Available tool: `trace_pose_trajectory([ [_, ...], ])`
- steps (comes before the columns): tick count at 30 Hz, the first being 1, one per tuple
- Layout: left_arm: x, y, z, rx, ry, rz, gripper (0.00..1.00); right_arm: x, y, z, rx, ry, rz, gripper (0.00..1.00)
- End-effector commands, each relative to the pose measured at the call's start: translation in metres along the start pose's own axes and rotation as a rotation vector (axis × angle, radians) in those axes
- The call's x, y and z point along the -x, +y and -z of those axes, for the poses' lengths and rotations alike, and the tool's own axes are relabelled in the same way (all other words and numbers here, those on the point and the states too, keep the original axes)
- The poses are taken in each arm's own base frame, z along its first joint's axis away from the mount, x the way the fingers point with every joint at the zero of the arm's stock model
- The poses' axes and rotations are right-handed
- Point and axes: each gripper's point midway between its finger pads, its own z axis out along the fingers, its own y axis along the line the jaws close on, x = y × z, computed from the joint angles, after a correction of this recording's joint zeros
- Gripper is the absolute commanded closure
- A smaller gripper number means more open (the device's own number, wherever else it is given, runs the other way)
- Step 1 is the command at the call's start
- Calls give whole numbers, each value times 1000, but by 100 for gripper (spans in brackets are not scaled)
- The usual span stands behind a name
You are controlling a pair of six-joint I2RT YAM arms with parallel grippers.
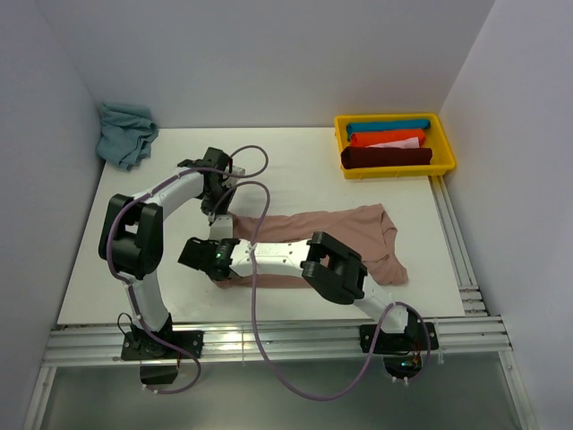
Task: Roll the t-shirts
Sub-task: Roll the tshirt
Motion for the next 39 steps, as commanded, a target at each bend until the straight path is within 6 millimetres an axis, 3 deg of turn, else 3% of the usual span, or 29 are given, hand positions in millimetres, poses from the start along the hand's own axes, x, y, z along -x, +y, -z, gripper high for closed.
trace_pose_trajectory([
  [1, 15, -2, 9, 4, -67, -7, 90, 10, 0, 9, 63, 0, -66, 87],
  [3, 19, -2, 9, 1, -78, -7, 88, 18, 2, 14, 114, -25, -95, 93],
  [5, 22, -2, 11, -4, -88, -5, 84, 25, 10, 20, 171, -49, -134, 94],
  [8, 29, -4, 15, -24, -112, -1, 76, 30, 9, 27, 236, -65, -186, 96],
  [9, 31, -4, 17, -32, -120, -1, 74, 27, 1, 28, 241, -62, -197, 98],
  [11, 36, -5, 21, -51, -133, -2, 70, 37, 9, 39, 327, -73, -265, 98],
  [12, 37, -6, 22, -58, -139, -1, 68, 29, -2, 33, 321, -62, -272, 98],
  [14, 41, -5, 26, -85, -151, 4, 66, 39, 8, 46, 425, -71, -337, 98],
  [16, 43, -6, 29, -103, -154, 8, 61, 35, 0, 42, 449, -58, -367, 98],
  [17, 44, -6, 31, -119, -159, 13, 59, 45, 6, 49, 505, -77, -399, 98],
  [18, 46, -5, 32, -123, -163, 13, 55, 37, 3, 48, 523, -51, -403, 98],
  [20, 47, -4, 36, -140, -174, 15, 53, 46, 6, 52, 581, -55, -455, 98],
  [22, 47, -3, 39, -152, -183, 17, 49, 40, 1, 48, 598, -29, -487, 99],
  [26, 47, 2, 45, -177, -207, 27, 48, 43, -4, 47, 640, -28, -559, 100],
  [33, 39, 1, 61, -293, -249, 49, 48, 27, -27, 39, 660, -7, -674, 100],
  [39, 18, 5, 52, -329, -241, 41, 51, 20, -35, 34, 676, 15, -732, 100],
])
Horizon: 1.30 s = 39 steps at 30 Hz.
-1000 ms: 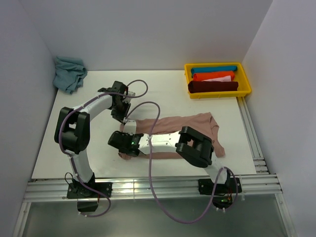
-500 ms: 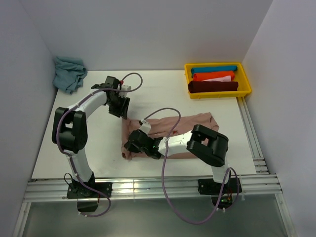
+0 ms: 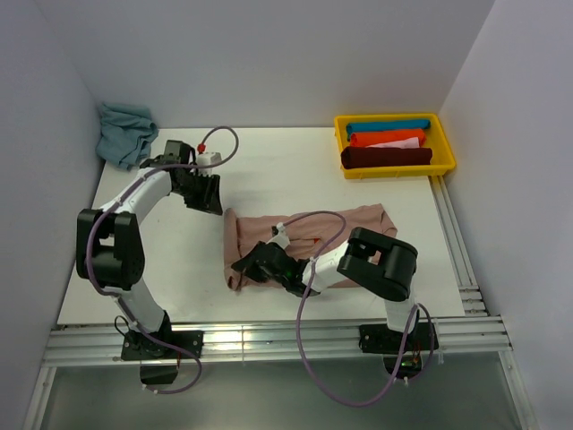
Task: Roll the t-shirts
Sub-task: Roll the tshirt
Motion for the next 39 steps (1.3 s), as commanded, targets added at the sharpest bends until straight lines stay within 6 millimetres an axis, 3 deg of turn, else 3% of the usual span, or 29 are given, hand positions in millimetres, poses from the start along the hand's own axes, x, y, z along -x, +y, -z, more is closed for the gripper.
trace_pose_trajectory([
  [1, -9, -10, -1, -72, -23, -53, 51, 12, 24, 4, 95, -25, -86, 100],
  [5, -31, -4, -25, -92, 21, -24, 51, 11, 23, 2, 93, -20, -86, 100],
  [9, -37, 3, -45, -96, 38, 6, 51, 9, 19, 0, 83, -14, -88, 100],
  [14, -39, 6, -55, -75, 37, 18, 52, 10, 14, 1, 62, -18, -80, 100],
  [17, -36, 5, -55, -58, 23, 7, 52, 9, 11, 1, 40, -17, -68, 99],
  [32, -18, -26, -17, -135, -60, -65, 49, 8, 5, -1, 19, -13, -67, 100],
  [39, -28, -21, -35, -140, -1, -54, 49, 6, 3, -3, 12, -10, -68, 100],
])
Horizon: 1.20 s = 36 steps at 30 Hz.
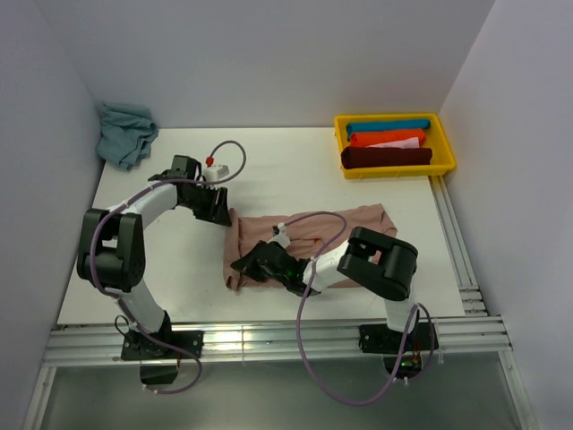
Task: Roll the t-shirts
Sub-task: Roll the tshirt
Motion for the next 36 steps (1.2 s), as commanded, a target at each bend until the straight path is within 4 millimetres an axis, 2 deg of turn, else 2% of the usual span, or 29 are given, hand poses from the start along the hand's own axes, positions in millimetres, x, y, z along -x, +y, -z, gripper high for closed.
trace_pose_trajectory([
  [1, 1, -4, -9, -21, 12, -27, 49, 5, 0, -4, -7, -19, -11, 99],
  [5, 0, 5, -23, 26, 35, -18, 50, 6, 2, -5, -12, -20, 12, 94],
  [8, -3, 11, -31, 79, 68, -14, 51, 8, 10, -1, -7, -27, 36, 84],
  [12, -4, 19, -34, 161, 87, -15, 51, 11, 17, 6, -26, -49, 87, 62],
  [15, -5, 23, -33, 202, 103, -15, 52, 9, 28, 13, -20, -53, 122, 55],
  [23, -9, 28, -35, 244, 134, -24, 53, -4, 49, 27, -9, -45, 189, 53],
  [32, -10, 26, -37, 241, 149, -29, 54, -21, 31, 38, -66, -18, 212, 54],
  [36, -9, 25, -37, 243, 150, -34, 54, -28, 26, 38, -74, -10, 206, 64],
])
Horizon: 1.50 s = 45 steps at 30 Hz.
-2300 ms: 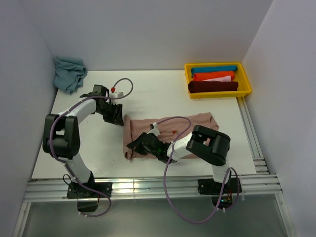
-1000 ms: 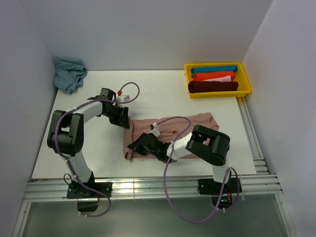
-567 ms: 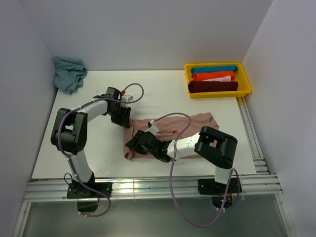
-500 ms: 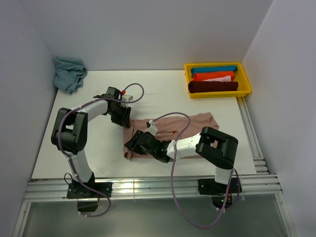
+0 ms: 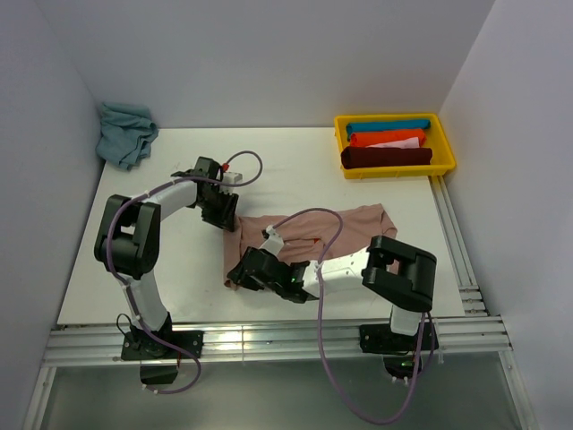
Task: Roll the t-shirts
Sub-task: Roll the tshirt
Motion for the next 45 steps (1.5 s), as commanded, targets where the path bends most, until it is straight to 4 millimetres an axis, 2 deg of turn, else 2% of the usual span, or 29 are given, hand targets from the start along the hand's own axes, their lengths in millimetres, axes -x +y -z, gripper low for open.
trace_pose_trajectory([
  [1, 3, 5, -2, 35, 12, -5, 53, 0, 9, 7, 15, -28, -8, 64],
  [7, 3, 7, -2, 45, 14, -10, 53, -12, 3, 6, -7, -8, -11, 69],
  [12, 4, 7, -2, 45, 13, -9, 53, -25, -15, -1, -37, 20, -35, 87],
  [19, 2, 7, -3, 48, 19, -9, 53, -33, -32, -7, -77, 38, -44, 90],
  [23, 2, 10, -3, 65, 21, -9, 53, -42, -35, -13, -95, 74, -32, 91],
  [28, 3, 12, -1, 85, 15, -13, 53, -37, -28, -8, -118, 62, 12, 78],
  [30, 3, 13, 0, 90, 13, -13, 53, -33, -27, -3, -155, 50, 43, 69],
  [31, 4, 13, 1, 94, 11, -14, 53, -31, -23, 1, -154, 45, 62, 59],
  [34, 4, 13, 1, 97, 11, -20, 53, -27, -12, 10, -170, 32, 105, 49],
  [39, 3, 14, 1, 101, 16, -19, 53, -29, 7, 26, -206, 41, 187, 47],
  [42, 3, 13, 2, 98, 13, -21, 53, -30, 28, 40, -197, 40, 236, 47],
  [43, 3, 13, 2, 97, 14, -20, 53, -24, 42, 43, -181, 17, 241, 47],
  [45, 4, 12, 3, 96, 13, -22, 53, -21, 45, 49, -199, 4, 275, 47],
])
